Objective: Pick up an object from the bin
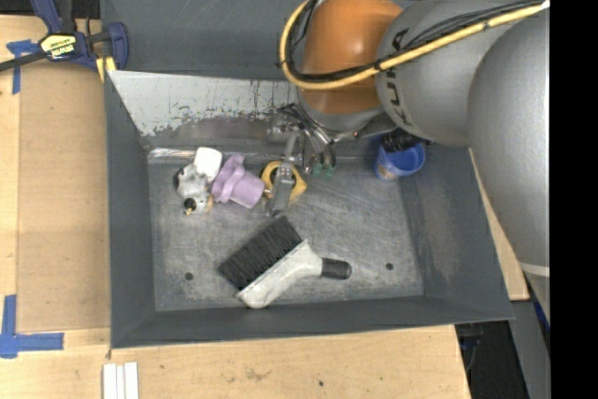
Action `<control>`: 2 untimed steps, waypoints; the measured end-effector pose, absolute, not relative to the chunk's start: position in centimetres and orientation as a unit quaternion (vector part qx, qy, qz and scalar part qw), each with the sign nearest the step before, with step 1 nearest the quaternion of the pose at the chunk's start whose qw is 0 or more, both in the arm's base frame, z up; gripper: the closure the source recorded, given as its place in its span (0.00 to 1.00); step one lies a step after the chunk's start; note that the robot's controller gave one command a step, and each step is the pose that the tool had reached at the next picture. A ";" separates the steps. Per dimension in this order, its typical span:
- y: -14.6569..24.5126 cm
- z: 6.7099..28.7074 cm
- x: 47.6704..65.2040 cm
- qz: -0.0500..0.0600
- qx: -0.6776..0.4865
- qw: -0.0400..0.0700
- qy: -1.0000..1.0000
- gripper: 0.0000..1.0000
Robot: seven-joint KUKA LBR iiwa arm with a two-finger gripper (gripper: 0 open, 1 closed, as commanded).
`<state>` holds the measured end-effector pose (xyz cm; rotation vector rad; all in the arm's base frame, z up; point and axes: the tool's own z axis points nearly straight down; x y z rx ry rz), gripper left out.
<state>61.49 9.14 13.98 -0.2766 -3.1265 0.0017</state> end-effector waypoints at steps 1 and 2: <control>9.2 13.2 61.5 0.001 -0.088 0.002 -0.996 0.00; 10.6 7.6 62.3 -0.002 -0.147 -0.011 -0.989 1.00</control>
Offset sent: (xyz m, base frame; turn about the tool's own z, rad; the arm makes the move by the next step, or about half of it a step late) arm 0.0020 0.0162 -0.0698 0.1170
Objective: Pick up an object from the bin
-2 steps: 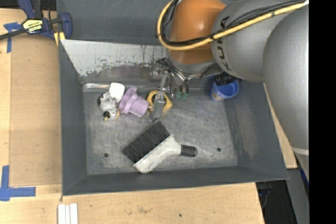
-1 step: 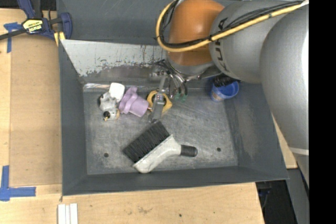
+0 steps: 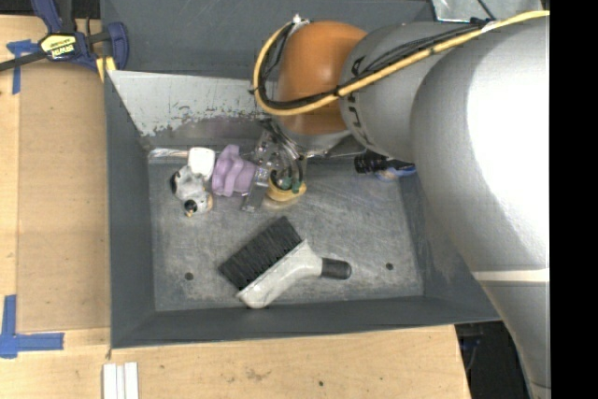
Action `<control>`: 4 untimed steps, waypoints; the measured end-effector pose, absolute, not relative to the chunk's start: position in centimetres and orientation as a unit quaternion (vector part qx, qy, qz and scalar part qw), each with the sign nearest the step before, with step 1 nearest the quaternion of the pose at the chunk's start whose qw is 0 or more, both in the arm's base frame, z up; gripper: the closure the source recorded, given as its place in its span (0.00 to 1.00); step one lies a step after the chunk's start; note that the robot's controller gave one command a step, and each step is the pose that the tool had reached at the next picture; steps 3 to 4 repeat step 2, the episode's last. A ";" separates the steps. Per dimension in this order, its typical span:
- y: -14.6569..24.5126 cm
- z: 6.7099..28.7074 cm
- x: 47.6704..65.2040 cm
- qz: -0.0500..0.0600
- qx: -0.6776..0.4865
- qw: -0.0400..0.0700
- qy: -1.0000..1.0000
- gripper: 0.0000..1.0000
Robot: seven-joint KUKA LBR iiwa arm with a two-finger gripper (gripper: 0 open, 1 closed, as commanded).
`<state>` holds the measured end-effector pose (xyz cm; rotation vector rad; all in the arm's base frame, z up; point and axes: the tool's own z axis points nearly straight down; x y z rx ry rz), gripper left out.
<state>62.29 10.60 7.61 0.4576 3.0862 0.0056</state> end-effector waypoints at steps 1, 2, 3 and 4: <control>10.6 7.6 62.3 0.002 0.147 0.011 0.989 1.00; 9.9 23.6 62.5 0.001 0.158 0.004 0.987 1.00; 9.9 23.6 62.5 0.001 0.158 0.004 0.987 1.00; 9.9 23.6 62.5 0.001 0.158 0.004 0.987 1.00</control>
Offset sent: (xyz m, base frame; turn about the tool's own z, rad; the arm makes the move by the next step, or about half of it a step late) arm -0.0003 -0.0063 0.1559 0.0258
